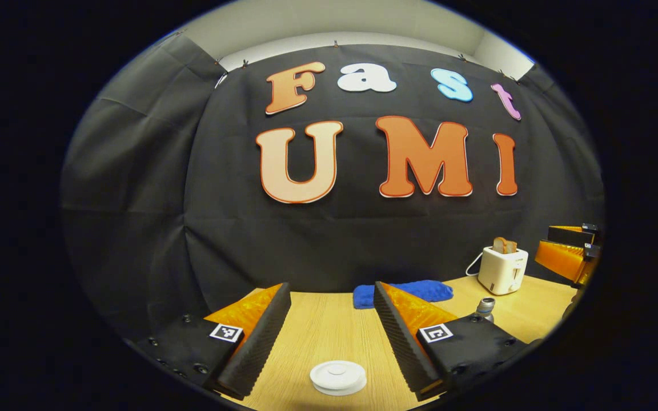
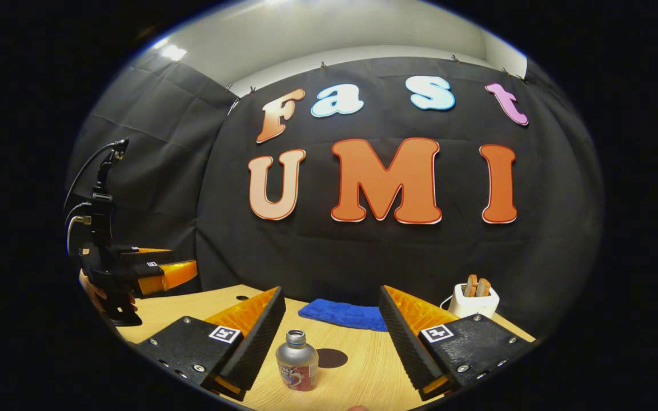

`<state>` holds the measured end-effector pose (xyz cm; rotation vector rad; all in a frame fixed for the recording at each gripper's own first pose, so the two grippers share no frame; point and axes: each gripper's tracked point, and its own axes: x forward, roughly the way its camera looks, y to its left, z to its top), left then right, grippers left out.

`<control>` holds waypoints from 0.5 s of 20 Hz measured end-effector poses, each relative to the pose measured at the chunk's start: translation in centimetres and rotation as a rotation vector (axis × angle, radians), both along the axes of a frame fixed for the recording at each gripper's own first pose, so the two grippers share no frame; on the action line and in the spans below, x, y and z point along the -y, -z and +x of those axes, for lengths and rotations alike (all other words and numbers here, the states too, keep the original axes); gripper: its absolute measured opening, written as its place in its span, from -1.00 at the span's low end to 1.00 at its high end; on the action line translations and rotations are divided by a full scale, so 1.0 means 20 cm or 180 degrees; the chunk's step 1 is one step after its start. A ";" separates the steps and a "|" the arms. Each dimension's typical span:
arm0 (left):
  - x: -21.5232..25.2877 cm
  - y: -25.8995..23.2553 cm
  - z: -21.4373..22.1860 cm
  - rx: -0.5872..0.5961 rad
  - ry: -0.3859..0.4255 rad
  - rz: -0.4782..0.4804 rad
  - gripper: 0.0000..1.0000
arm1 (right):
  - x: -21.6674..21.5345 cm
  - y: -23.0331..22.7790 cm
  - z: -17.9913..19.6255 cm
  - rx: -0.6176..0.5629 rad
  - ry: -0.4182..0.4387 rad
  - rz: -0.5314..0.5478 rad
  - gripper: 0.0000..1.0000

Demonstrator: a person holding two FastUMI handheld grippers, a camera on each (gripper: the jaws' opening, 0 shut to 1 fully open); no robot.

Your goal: Open the teacup lid with one hand, grasp the water bottle and pour water into the teacup with the other hand; after pouring, place the water bottle on the coaster and then close the teacup lid.

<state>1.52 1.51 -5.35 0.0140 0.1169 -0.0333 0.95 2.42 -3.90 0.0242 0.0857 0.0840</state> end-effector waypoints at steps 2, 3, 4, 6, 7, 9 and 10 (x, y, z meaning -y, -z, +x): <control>0.00 0.09 0.01 -0.0066 0.0030 -0.0026 0.93 | -0.01 0.08 0.01 -0.0117 -0.0017 0.0023 0.97; 0.01 0.12 0.00 -0.0118 0.0048 -0.0041 0.95 | -0.02 0.13 0.01 -0.0192 -0.0031 0.0033 0.98; 0.01 0.17 -0.01 -0.0149 0.0079 -0.0057 0.97 | -0.03 0.18 0.02 -0.0261 -0.0046 0.0040 1.00; 0.02 0.25 -0.01 -0.0212 0.0123 -0.0055 0.93 | -0.05 0.25 0.02 -0.0359 -0.0080 0.0049 0.98; 0.02 0.28 -0.01 -0.0251 0.0134 -0.0048 0.93 | -0.05 0.29 0.02 -0.0390 -0.0095 0.0053 0.99; 0.04 0.37 -0.02 -0.0340 0.0185 -0.0081 0.93 | -0.08 0.35 0.02 -0.0461 -0.0141 0.0060 0.99; 0.05 0.42 -0.02 -0.0406 0.0217 -0.0120 0.94 | -0.09 0.38 0.02 -0.0518 -0.0168 0.0055 0.98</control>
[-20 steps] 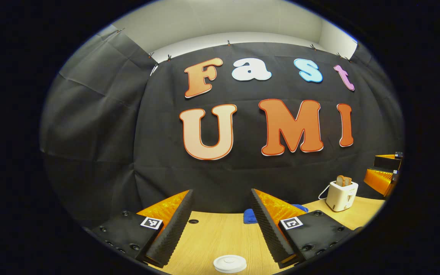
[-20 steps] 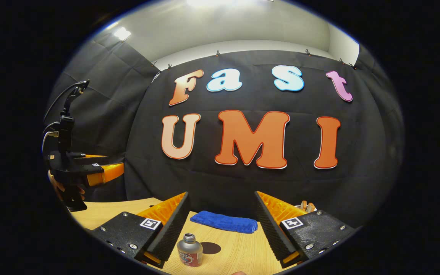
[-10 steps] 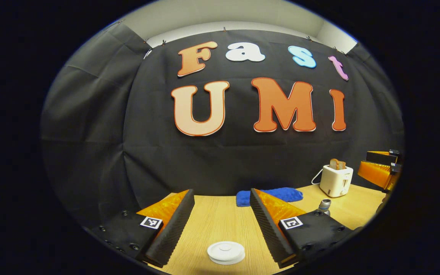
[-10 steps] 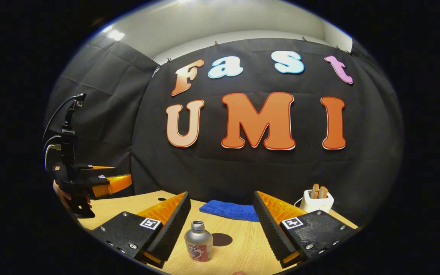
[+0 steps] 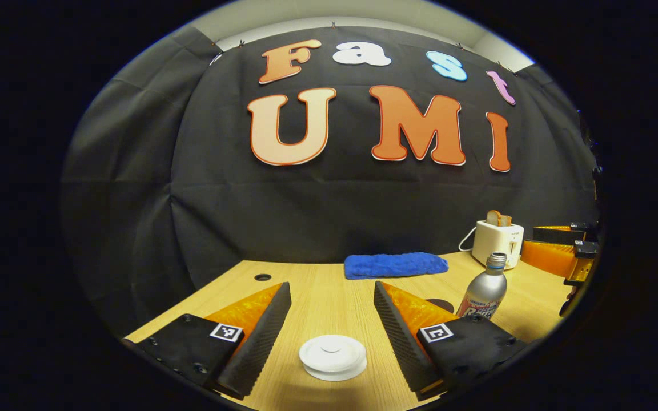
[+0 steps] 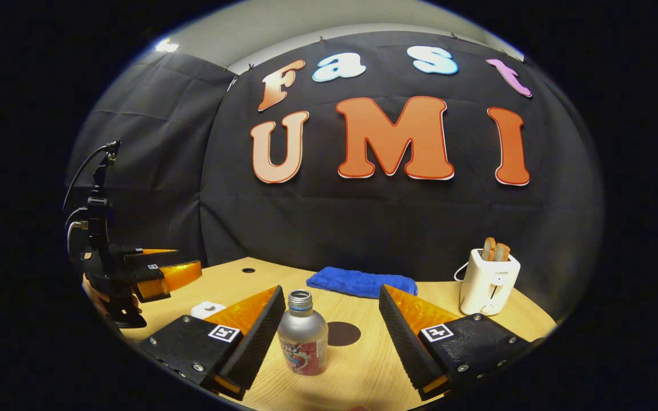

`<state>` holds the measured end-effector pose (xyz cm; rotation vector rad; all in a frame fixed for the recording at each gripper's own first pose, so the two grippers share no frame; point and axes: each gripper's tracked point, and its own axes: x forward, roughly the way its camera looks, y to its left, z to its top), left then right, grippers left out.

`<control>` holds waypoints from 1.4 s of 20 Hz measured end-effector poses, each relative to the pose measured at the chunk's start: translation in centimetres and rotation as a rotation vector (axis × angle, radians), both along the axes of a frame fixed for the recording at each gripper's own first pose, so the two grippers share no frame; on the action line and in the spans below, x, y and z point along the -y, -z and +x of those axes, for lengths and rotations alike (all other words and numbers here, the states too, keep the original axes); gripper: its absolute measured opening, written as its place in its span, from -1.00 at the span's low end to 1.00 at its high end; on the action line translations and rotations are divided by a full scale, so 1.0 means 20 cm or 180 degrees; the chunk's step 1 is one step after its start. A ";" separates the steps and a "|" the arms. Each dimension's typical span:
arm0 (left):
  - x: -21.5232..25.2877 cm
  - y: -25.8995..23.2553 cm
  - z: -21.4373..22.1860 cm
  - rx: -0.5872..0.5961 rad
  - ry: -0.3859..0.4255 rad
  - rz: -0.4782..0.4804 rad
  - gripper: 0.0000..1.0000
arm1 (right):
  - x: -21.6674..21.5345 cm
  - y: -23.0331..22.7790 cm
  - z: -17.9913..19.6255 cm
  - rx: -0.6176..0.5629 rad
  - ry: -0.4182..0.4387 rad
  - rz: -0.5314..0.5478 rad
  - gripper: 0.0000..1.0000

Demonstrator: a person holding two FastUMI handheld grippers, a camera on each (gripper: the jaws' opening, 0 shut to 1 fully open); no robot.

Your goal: Open the teacup lid with one hand, grasp the water bottle and pour water into the teacup with the other hand; after pouring, place the water bottle on the coaster and then close the teacup lid.

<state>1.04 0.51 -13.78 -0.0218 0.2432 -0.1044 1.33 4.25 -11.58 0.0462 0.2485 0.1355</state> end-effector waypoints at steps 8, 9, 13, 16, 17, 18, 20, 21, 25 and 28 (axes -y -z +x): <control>-0.03 0.31 0.00 -0.0421 -0.0063 0.0055 0.87 | -0.11 0.22 -0.02 -0.0282 -0.0164 0.0037 0.99; -0.03 0.34 0.00 -0.0471 -0.0045 0.0087 0.87 | -0.11 0.25 -0.02 -0.0309 -0.0182 0.0030 0.99; 0.02 0.43 0.01 -0.0566 0.0021 0.0094 0.58 | -0.15 0.34 -0.02 -0.0445 -0.0231 -0.0018 0.99; 0.02 0.47 0.02 -0.0619 0.0031 0.0207 0.58 | -0.18 0.39 -0.03 -0.0507 -0.0284 -0.0046 0.99; 0.03 0.48 0.03 -0.0636 0.0037 0.0224 0.43 | -0.18 0.40 -0.03 -0.0527 -0.0295 -0.0051 0.99; 0.04 0.50 0.02 -0.0639 0.0045 0.0254 0.43 | -0.19 0.41 -0.03 -0.0541 -0.0305 -0.0055 0.99; 0.05 0.52 0.03 -0.0679 0.0042 0.0286 0.29 | -0.20 0.45 -0.03 -0.0578 -0.0320 -0.0067 0.99; 0.03 0.50 0.02 -0.0654 0.0011 0.0291 0.29 | -0.20 0.46 -0.03 -0.0598 -0.0319 -0.0075 0.99; 0.01 0.50 0.06 -0.0588 -0.0046 0.0277 -0.10 | -0.20 0.49 -0.02 -0.0653 -0.0326 -0.0075 0.99; 0.01 0.51 0.05 -0.0616 -0.0043 0.0298 -0.30 | -0.20 0.52 -0.01 -0.0701 -0.0303 -0.0088 0.99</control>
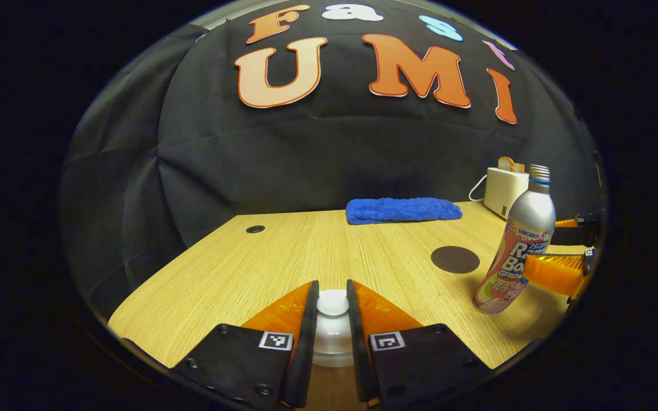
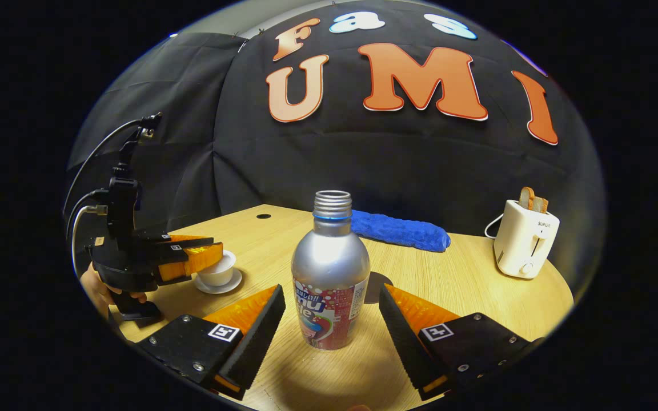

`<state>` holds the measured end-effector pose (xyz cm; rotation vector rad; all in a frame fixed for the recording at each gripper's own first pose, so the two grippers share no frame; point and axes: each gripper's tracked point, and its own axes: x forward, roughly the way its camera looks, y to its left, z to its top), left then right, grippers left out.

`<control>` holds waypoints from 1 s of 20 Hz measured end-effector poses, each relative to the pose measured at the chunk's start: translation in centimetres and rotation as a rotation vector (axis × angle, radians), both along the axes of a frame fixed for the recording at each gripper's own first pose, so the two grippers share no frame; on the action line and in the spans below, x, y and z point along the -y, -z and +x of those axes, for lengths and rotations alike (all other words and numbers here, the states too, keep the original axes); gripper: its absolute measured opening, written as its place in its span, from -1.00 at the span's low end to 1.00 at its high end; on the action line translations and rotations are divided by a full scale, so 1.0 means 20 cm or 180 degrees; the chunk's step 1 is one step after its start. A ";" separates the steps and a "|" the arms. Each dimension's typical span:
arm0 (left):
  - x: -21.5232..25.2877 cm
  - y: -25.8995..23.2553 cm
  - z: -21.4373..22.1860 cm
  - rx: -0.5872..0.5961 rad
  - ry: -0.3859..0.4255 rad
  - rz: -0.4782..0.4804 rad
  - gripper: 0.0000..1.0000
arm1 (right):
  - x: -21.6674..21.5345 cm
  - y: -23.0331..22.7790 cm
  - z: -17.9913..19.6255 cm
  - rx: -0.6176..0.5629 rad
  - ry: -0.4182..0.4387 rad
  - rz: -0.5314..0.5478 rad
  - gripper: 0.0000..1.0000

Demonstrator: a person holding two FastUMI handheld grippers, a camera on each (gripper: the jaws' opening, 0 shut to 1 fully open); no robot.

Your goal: Open the teacup lid with one hand, grasp the water bottle and pour water into the teacup with the other hand; after pouring, place the water bottle on the coaster and then close the teacup lid.

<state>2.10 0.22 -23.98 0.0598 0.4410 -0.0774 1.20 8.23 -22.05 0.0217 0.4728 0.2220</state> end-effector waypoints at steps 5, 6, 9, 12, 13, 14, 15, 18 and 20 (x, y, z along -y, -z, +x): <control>0.01 -0.03 0.01 0.0130 -0.0037 -0.0169 -0.41 | 0.00 0.07 0.01 -0.0127 0.0020 -0.0008 0.98; 0.01 -0.05 0.01 0.0158 -0.0029 -0.0195 -0.42 | 0.00 0.08 0.01 -0.0166 0.0026 -0.0006 0.98; -0.01 -0.12 0.01 0.0276 -0.0070 -0.0188 -0.47 | -0.01 0.12 0.01 -0.0286 0.0035 0.0029 0.95; -0.04 -0.17 0.01 0.0361 -0.0103 -0.0172 -0.47 | -0.03 0.14 0.02 -0.0398 0.0023 0.0109 0.78; -0.04 -0.19 0.01 0.0380 -0.0111 -0.0163 -0.41 | -0.03 0.14 0.02 -0.0418 0.0028 0.0106 0.59; -0.06 -0.20 0.00 0.0398 -0.0118 -0.0167 -0.42 | -0.03 0.13 0.02 -0.0421 0.0033 0.0084 0.53; -0.07 -0.21 0.00 0.0413 -0.0131 -0.0177 -0.41 | -0.04 0.13 0.03 -0.0420 0.0014 0.0059 0.58; -0.12 -0.24 -0.03 0.0435 -0.0197 -0.0201 -0.41 | -0.01 0.12 0.05 -0.0411 0.0023 -0.0094 0.57; -0.17 -0.23 -0.04 0.0438 -0.0238 -0.0174 -0.41 | 0.03 0.08 0.08 -0.0355 0.0045 -0.0224 0.56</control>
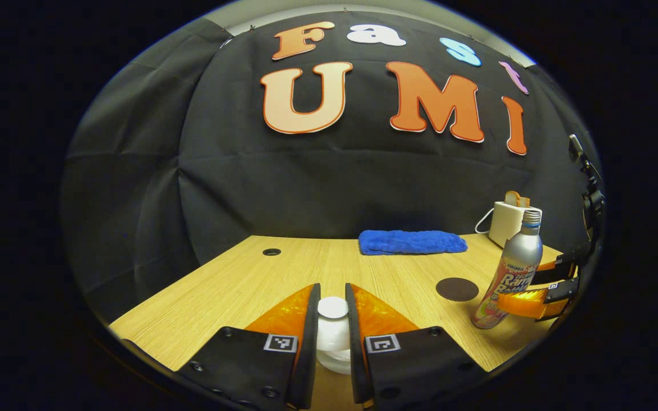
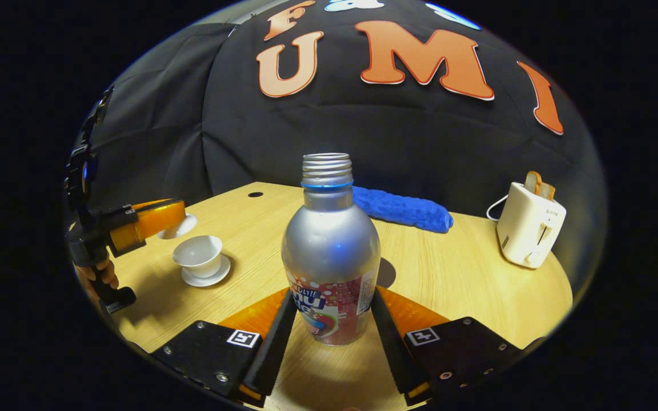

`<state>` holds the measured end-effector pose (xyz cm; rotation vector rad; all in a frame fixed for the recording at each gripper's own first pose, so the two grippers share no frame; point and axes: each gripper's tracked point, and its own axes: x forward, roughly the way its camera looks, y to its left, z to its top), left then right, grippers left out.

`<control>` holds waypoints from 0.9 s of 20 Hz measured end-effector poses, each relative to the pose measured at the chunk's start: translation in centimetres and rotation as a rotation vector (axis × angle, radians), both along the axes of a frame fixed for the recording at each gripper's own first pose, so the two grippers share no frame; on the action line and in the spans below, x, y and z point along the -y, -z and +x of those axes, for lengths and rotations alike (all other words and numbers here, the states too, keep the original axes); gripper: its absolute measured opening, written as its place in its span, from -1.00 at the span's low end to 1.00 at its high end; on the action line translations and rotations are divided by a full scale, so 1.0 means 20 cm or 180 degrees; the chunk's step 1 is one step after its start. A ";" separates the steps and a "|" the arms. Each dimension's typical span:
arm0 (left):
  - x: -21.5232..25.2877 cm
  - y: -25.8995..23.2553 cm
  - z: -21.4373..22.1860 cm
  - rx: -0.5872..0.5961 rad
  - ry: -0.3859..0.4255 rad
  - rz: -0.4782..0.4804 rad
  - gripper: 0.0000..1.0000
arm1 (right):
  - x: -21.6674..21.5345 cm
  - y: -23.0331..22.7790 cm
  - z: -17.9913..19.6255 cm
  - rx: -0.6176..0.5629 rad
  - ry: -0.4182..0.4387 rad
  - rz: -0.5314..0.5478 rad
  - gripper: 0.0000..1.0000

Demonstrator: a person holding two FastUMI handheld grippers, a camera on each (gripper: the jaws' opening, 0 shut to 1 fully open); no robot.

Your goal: Open the teacup lid with one hand, grasp the water bottle and pour water into the teacup with the other hand; after pouring, place the water bottle on the coaster and then close the teacup lid.

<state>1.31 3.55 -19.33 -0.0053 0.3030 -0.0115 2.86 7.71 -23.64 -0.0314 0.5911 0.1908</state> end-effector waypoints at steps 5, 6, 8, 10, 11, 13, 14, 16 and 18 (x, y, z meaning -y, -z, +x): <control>-0.03 -0.05 -0.01 0.0021 -0.0044 0.0052 -0.42 | 0.07 -0.07 0.05 0.0090 -0.0050 -0.0500 0.56; -0.04 -0.05 -0.01 0.0025 -0.0054 0.0051 -0.42 | 0.08 -0.09 0.06 0.0088 -0.0073 -0.0605 0.56; -0.07 -0.06 -0.01 0.0035 -0.0088 0.0030 -0.47 | 0.11 -0.10 0.08 0.0079 -0.0124 -0.0818 0.57; -0.14 -0.06 -0.03 0.0027 -0.0129 0.0038 -0.41 | 0.13 -0.09 0.11 0.0077 -0.0200 -0.0995 0.56; -0.16 -0.06 -0.04 0.0025 -0.0150 0.0044 -0.41 | 0.13 -0.10 0.12 0.0084 -0.0262 -0.1088 0.48; -0.19 -0.06 -0.05 0.0013 -0.0173 0.0053 -0.41 | 0.12 -0.14 0.14 0.0139 -0.0388 -0.1322 0.56; -0.20 -0.07 -0.05 0.0011 -0.0181 0.0061 -0.42 | 0.11 -0.15 0.15 0.0171 -0.0455 -0.1455 0.56; -0.23 -0.07 -0.07 0.0008 -0.0197 0.0069 -0.42 | 0.07 -0.17 0.17 0.0229 -0.0630 -0.1708 0.56; -0.25 -0.08 -0.08 0.0018 -0.0221 0.0055 -0.42 | 0.03 -0.18 0.19 0.0299 -0.0767 -0.1895 0.54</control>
